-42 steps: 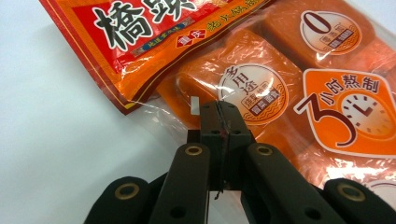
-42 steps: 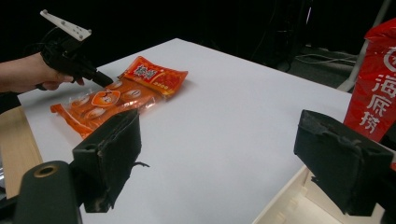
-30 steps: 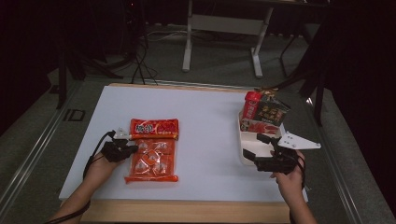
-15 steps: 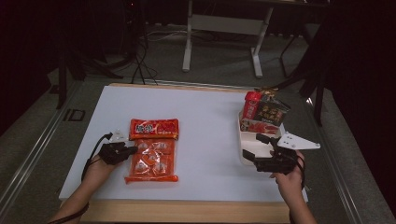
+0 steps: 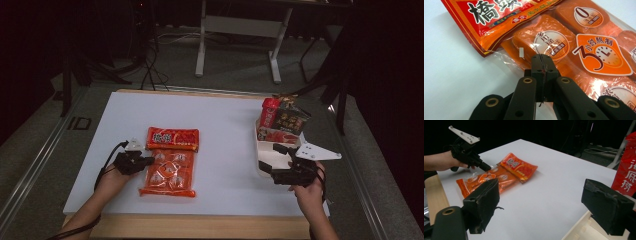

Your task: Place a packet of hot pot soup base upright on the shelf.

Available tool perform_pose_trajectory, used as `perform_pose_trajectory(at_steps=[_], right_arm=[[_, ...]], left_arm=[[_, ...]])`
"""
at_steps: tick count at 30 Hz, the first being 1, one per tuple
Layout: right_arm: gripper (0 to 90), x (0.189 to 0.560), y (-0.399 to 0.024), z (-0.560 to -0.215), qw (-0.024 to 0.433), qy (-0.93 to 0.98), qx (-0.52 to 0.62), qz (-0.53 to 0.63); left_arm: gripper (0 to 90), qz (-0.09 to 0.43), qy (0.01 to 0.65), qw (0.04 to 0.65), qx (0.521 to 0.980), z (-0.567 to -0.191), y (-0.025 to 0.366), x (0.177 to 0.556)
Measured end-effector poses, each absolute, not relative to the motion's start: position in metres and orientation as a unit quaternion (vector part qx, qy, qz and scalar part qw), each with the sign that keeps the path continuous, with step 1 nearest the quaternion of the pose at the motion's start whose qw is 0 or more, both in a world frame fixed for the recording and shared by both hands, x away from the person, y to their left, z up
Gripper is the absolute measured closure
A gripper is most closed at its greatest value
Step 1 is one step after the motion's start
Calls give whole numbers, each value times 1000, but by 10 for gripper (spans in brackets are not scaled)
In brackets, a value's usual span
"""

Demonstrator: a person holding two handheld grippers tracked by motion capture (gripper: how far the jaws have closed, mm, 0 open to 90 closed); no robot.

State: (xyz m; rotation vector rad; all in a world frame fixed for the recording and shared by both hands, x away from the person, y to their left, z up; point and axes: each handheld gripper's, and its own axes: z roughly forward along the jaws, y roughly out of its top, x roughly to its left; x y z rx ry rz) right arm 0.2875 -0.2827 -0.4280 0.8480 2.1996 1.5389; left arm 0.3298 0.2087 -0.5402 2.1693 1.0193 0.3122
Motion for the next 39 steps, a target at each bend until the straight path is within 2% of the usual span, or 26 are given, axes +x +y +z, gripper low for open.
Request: perform_pose_trajectory(at_steps=[15,22,28,39], right_arm=[[148,286,-286,-428,166,767,298,543],[148,286,-287,-427,167,766,299,544],[148,285,-287,-426,168,765,297,547],[148,285,-284,-426,167,768,294,544]], left_arm=[[900,106,358,361,855,-540,170,336],[899,95,342,369,859,-536,176,332],[899,90,328,378,861,-524,189,312],[899,64,320,365,872,-528,199,277]])
